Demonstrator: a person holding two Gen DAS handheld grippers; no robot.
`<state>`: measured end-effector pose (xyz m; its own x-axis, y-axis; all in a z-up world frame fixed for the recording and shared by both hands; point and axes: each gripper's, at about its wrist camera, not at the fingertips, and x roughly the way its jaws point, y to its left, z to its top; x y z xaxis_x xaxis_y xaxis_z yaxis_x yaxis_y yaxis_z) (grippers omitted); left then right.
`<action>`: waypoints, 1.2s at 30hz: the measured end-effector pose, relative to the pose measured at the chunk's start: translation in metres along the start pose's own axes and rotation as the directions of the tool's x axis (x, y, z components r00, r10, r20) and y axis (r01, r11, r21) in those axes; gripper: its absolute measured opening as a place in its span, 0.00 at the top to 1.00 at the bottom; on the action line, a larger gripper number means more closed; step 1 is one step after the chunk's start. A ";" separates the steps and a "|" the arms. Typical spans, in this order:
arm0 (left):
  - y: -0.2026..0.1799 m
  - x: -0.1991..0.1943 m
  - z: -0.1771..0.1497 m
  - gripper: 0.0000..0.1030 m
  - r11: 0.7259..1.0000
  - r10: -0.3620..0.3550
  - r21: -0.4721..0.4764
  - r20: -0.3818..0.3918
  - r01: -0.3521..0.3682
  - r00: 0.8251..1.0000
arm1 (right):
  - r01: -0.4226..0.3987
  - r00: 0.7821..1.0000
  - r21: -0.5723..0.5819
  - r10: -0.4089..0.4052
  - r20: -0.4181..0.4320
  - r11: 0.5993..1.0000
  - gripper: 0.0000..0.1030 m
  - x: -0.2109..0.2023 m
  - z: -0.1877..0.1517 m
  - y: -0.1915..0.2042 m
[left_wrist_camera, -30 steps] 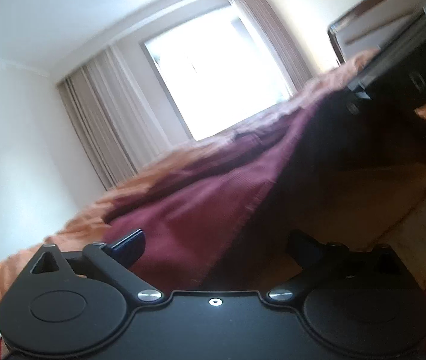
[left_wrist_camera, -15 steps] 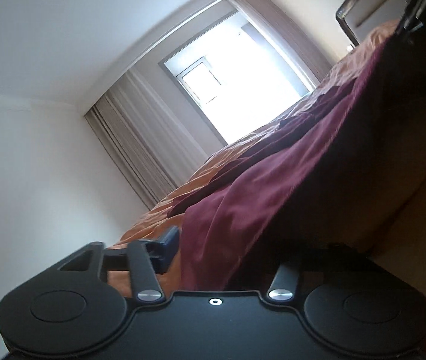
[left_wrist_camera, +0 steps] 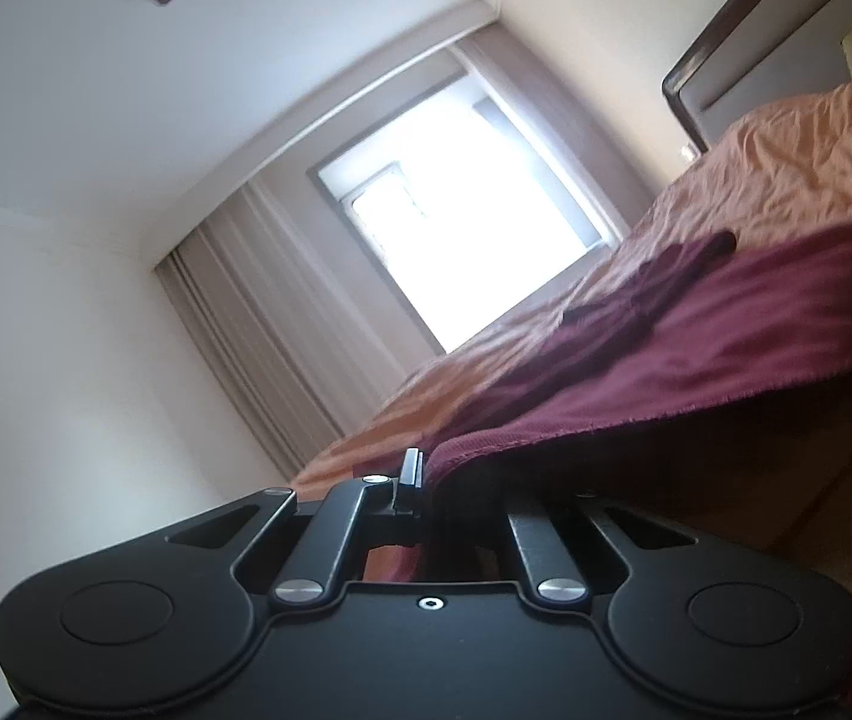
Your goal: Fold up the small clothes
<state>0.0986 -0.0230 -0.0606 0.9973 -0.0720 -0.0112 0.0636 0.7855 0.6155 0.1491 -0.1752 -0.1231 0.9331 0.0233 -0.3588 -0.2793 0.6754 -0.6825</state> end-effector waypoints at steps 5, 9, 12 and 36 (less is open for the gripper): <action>0.007 0.005 0.013 0.94 1.000 -0.003 0.014 0.030 0.003 1.000 | 0.107 0.994 -0.072 -0.107 0.005 0.992 0.71 -0.001 -0.007 0.014; -0.004 0.011 0.004 0.92 0.994 0.024 0.107 0.017 -0.026 1.000 | 0.185 0.982 -0.005 -0.185 -0.023 0.983 0.83 -0.004 -0.016 -0.001; -0.009 0.012 -0.006 0.91 0.989 0.012 0.147 -0.028 -0.008 1.000 | 0.208 0.977 0.079 -0.203 -0.068 0.975 0.88 -0.003 -0.020 -0.021; 0.037 -0.105 0.042 0.96 0.996 0.002 0.085 0.113 -0.012 0.994 | 0.134 0.944 0.496 -0.262 0.200 0.858 0.95 -0.174 -0.003 -0.112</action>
<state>-0.0052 -0.0124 -0.0035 0.9870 -0.1395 0.0798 0.0483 0.7310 0.6806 0.0172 -0.2575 0.0136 0.9994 -0.0081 -0.0327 -0.0027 0.9480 -0.3182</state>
